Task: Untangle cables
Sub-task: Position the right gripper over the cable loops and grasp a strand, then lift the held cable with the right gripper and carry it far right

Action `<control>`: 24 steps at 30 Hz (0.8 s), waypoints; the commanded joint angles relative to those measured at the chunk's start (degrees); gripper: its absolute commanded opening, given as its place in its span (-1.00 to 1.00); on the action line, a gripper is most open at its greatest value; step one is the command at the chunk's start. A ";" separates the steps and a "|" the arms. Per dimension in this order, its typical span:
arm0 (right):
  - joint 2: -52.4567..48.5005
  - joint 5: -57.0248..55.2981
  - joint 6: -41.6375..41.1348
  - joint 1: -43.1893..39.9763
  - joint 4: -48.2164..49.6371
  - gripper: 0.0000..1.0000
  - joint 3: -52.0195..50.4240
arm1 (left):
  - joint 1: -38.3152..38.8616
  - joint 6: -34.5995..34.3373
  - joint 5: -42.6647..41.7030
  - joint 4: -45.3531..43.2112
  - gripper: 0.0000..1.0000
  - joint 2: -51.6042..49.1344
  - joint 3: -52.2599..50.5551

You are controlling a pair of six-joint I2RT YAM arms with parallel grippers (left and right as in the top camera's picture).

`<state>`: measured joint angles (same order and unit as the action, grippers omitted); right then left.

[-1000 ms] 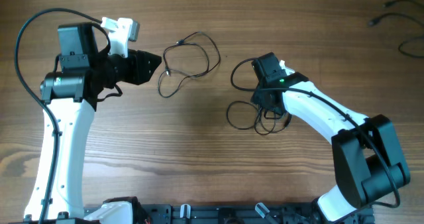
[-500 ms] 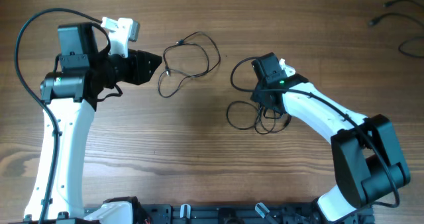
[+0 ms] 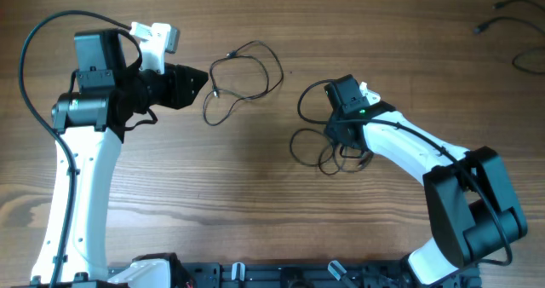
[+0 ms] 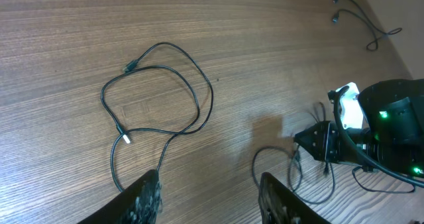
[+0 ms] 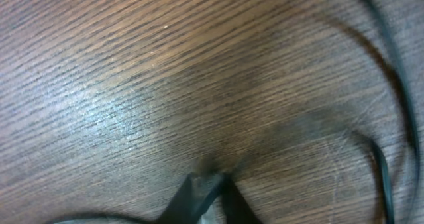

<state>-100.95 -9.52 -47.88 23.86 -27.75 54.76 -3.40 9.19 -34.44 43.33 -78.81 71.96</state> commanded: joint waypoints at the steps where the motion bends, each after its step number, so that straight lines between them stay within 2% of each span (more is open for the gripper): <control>1: -0.98 0.20 -0.11 0.20 0.31 -0.92 -0.24 | -0.09 0.74 -1.14 -0.02 -0.01 0.17 0.26; 5: -0.96 2.01 0.31 0.20 2.10 -0.91 -0.24 | -0.09 0.74 -1.14 -0.02 -0.01 0.17 0.26; 9: -0.15 4.55 5.44 0.20 9.31 -0.92 0.04 | -0.09 0.87 -1.11 -0.04 0.00 0.17 0.26; 12: 1.27 4.76 7.45 0.04 10.54 -0.91 2.19 | -0.09 0.94 -1.11 -0.02 0.00 0.17 0.26; 24: 3.61 4.02 15.04 -0.31 -4.50 -0.91 20.13 | -0.09 0.94 -1.11 0.00 -0.01 0.17 0.26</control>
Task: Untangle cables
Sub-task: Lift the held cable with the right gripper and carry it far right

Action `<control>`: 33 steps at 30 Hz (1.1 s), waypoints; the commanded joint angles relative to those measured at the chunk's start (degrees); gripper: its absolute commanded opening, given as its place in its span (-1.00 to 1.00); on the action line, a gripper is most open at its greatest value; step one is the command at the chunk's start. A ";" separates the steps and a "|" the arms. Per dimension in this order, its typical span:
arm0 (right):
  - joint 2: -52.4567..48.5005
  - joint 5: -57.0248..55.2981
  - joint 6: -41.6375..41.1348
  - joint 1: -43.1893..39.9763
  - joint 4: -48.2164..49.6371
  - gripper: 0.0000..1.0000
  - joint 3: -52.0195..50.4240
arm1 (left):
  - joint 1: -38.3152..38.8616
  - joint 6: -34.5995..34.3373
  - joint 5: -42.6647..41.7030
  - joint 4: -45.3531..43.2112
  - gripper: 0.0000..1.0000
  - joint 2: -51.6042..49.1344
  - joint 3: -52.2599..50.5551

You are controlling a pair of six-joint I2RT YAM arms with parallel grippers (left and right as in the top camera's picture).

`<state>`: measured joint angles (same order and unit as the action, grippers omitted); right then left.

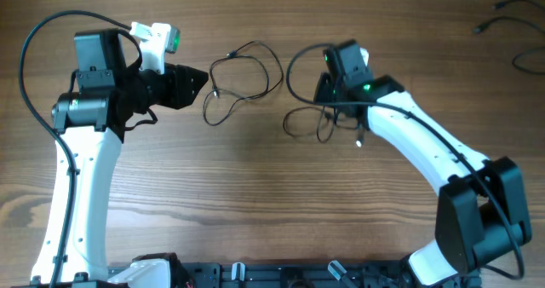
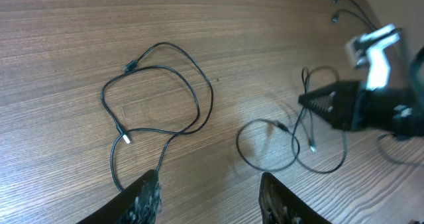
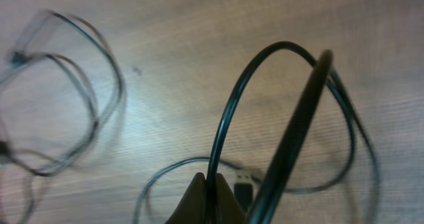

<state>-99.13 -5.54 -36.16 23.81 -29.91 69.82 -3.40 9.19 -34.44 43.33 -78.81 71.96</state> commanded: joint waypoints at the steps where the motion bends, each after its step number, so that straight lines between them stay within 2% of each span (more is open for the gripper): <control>1: 1.79 0.02 3.61 -0.26 -3.26 -0.91 6.10 | -0.09 0.94 -1.11 0.00 0.00 0.17 0.26; 8: 1.86 -0.22 10.86 -0.26 -12.52 -0.92 15.87 | -0.09 1.20 -0.79 -0.09 0.01 0.15 0.26; 13: 1.86 -5.46 14.43 -0.26 -21.35 -0.91 26.29 | -0.09 1.18 -0.46 -0.22 0.03 0.15 0.26; 19: 1.88 -5.60 18.32 -2.21 -30.99 -0.91 39.82 | -0.09 1.18 -0.42 -0.39 0.05 0.15 0.26; 25: 1.88 -5.38 21.88 -8.02 -35.32 -0.91 46.01 | -0.09 1.14 -0.24 -0.85 0.05 0.15 0.26; 33: 1.88 -5.20 22.73 -16.76 -37.22 -0.91 47.74 | -0.09 1.14 -0.24 -0.87 0.07 0.15 0.26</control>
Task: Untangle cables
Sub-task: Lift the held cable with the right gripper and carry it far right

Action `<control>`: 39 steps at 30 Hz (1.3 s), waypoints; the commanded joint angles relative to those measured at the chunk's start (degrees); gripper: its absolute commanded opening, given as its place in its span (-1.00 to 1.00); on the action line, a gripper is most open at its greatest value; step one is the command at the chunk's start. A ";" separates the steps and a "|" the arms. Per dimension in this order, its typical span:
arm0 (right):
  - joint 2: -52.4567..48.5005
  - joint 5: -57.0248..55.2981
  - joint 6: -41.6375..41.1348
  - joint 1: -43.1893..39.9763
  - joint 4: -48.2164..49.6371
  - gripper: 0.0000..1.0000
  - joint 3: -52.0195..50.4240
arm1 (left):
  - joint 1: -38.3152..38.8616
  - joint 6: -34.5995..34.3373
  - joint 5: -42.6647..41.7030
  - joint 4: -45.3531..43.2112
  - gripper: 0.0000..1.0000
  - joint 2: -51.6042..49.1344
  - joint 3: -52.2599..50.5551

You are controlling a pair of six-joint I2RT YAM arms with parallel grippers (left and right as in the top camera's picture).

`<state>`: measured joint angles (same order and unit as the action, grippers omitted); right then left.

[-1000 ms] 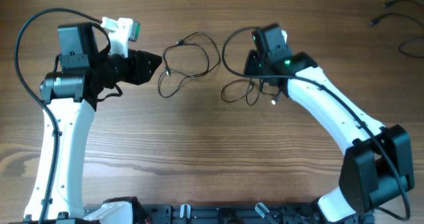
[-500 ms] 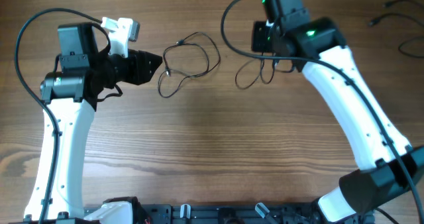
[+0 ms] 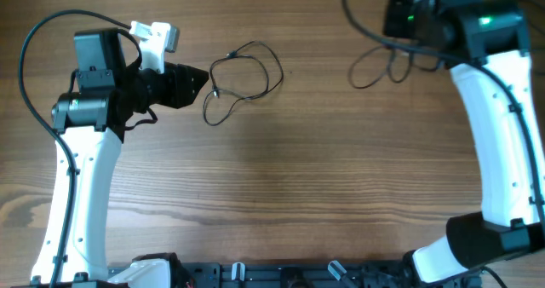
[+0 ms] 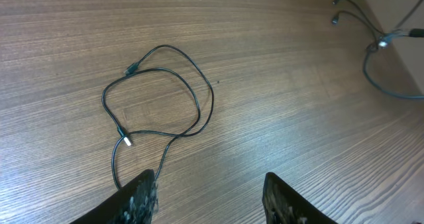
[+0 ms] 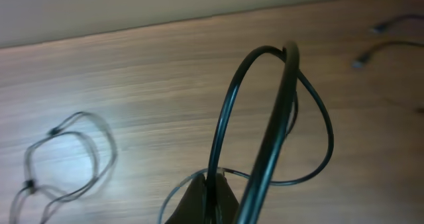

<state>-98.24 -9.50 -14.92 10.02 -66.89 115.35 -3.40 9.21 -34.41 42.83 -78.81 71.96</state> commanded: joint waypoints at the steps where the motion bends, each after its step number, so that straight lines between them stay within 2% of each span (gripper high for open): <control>1: 0.98 -1.22 1.46 -4.04 -0.50 -0.91 2.60 | -0.09 1.11 -0.26 -0.37 0.07 0.15 0.26; 12: 0.98 -1.22 2.56 -18.16 -2.45 -0.91 6.16 | -0.09 1.11 -0.28 -0.37 0.06 0.15 0.26; 23: 0.39 -2.27 2.91 -33.14 3.72 -0.91 6.16 | -0.09 1.07 -0.28 -0.35 0.06 0.15 0.26; 29: -5.07 -4.04 3.17 -39.67 6.05 -0.91 6.16 | -0.09 0.90 -0.26 1.46 0.07 0.15 0.26; 39: -15.26 -3.13 2.99 -44.52 12.11 -0.91 6.16 | -0.09 0.87 -0.28 1.86 0.06 0.15 0.26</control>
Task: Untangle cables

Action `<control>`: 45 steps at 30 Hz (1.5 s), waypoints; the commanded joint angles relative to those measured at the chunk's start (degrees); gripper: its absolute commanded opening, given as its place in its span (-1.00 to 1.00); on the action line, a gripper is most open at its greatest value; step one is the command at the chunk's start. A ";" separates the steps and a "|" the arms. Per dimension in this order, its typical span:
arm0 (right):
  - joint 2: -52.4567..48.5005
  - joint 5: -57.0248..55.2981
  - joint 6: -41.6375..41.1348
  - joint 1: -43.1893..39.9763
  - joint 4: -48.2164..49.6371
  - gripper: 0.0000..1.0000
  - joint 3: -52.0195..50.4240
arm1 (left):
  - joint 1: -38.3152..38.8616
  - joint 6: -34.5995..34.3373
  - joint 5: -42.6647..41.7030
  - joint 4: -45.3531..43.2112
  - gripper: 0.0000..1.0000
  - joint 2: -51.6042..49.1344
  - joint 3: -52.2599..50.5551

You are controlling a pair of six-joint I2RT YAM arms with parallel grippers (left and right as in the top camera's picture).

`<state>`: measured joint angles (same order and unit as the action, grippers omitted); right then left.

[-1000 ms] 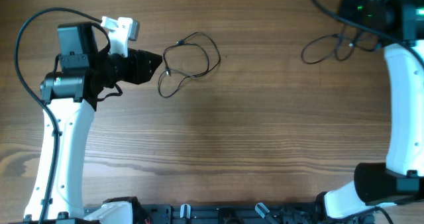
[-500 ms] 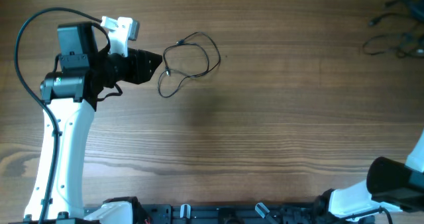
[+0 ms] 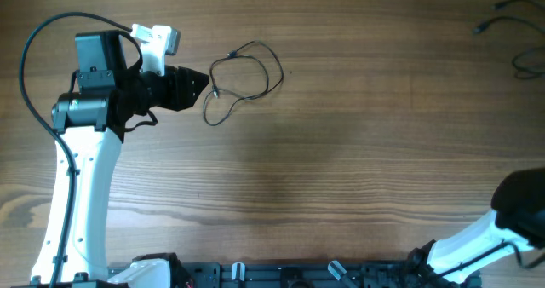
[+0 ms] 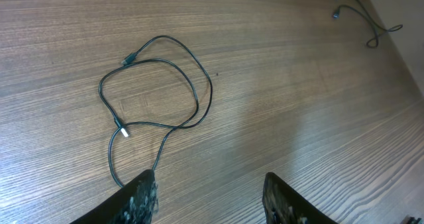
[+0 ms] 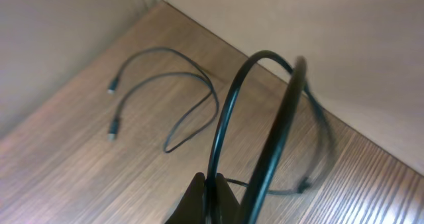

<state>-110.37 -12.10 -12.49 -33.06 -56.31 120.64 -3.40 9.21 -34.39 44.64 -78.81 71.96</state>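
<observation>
A thin black cable [image 3: 245, 77] lies in loose loops on the wooden table, just right of my left gripper [image 3: 201, 80]. The left wrist view shows this looped cable [image 4: 156, 91] ahead of the open left gripper [image 4: 212, 184], whose fingers [image 4: 142, 196] hold nothing. My right gripper [image 5: 213, 184] is shut on a second black cable [image 5: 228, 111], whose loop rises in front of the camera, high above the table's far right corner. The overhead view does not show the right gripper.
Another black cable [image 5: 165, 91] lies flat on the table by the wall corner, below the right gripper; the overhead shows it as cable ends [image 3: 502, 14] at the top right. The right arm's base [image 3: 519, 211] sits at the bottom right.
The right gripper, still shut on its cable, has left the overhead view at the top right and now hangs over the corner with the other cable. The left arm barely shifted.
The right gripper was low on the tangled cable at mid-table. Then it held that cable raised beside the looped one. Later it had the cable at the table's far right top. Now it is over the corner, out of overhead view. The left gripper stayed open.
</observation>
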 commanded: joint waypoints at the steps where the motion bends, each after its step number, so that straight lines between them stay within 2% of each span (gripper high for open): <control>1: -4.28 -0.52 0.55 -1.95 2.38 -0.91 0.87 | -0.09 0.85 -0.31 0.11 0.06 0.15 0.26; 17: -17.31 0.98 1.95 -9.35 6.38 -0.91 0.85 | 0.24 -0.66 -0.31 2.12 0.06 0.15 0.26; 24: -21.27 0.55 1.99 -10.05 7.91 -0.91 0.85 | 3.02 -0.59 -0.15 2.14 0.09 0.15 0.26; 29: -23.08 -1.68 2.03 -10.16 8.02 -0.91 0.85 | 4.94 -0.59 3.30 2.12 0.09 0.15 0.26; 38: -28.96 -1.64 1.77 -11.67 5.60 -0.91 0.85 | 5.16 -0.61 3.39 1.25 0.14 0.15 0.26; 45: -29.68 -1.64 1.75 -11.93 5.29 -0.92 0.85 | 5.16 -0.61 3.39 1.01 0.14 0.15 0.26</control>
<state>-139.63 -12.53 -11.22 -44.84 -51.16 120.68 1.56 8.88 -31.35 45.89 -78.81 71.96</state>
